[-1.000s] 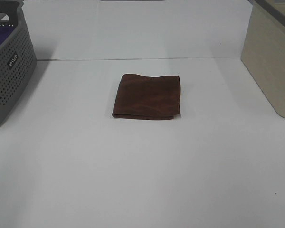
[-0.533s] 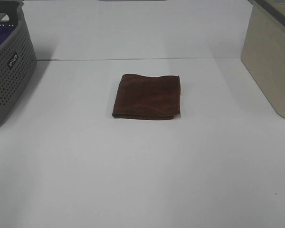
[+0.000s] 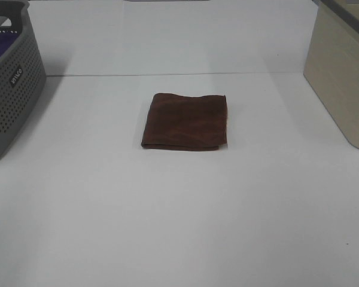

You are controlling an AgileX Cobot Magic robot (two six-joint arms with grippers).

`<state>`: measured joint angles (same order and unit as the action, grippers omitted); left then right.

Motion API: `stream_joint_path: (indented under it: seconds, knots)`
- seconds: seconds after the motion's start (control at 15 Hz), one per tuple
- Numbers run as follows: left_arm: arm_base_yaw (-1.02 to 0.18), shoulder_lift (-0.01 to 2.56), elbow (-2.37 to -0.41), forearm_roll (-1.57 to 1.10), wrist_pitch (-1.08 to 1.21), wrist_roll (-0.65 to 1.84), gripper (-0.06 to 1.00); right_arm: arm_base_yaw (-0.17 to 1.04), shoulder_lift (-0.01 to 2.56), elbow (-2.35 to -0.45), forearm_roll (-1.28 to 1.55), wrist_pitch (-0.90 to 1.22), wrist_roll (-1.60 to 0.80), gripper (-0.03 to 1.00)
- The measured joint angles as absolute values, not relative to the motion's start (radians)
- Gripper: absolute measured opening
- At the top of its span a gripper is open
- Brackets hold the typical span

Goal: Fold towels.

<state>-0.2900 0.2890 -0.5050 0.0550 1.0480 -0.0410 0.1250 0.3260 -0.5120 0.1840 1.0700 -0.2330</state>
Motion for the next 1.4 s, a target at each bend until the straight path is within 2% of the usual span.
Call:
stream_joint_path:
  seconds: [0.2,0.33,0.4,0.67,1.4]
  knots:
    - [-0.199,0.173,-0.505,0.055,1.048,-0.041,0.76,0.125,0.278,-0.512,0.184,1.070,-0.233,0.96]
    - [-0.032,0.050,-0.505,0.058,1.047,-0.041,0.76,0.125,0.168,-0.512,0.184,1.070,-0.233,0.96]
    - [-0.009,0.025,-0.505,0.059,1.047,-0.041,0.76,0.106,0.138,-0.512,0.184,1.071,-0.233,0.96]
    - [-0.006,-0.004,-0.505,0.060,1.047,-0.041,0.76,-0.009,0.038,-0.512,0.184,1.071,-0.233,0.96]
    - [-0.006,-0.005,-0.505,0.058,1.047,-0.041,0.76,-0.013,-0.004,-0.512,0.184,1.072,-0.233,0.96]
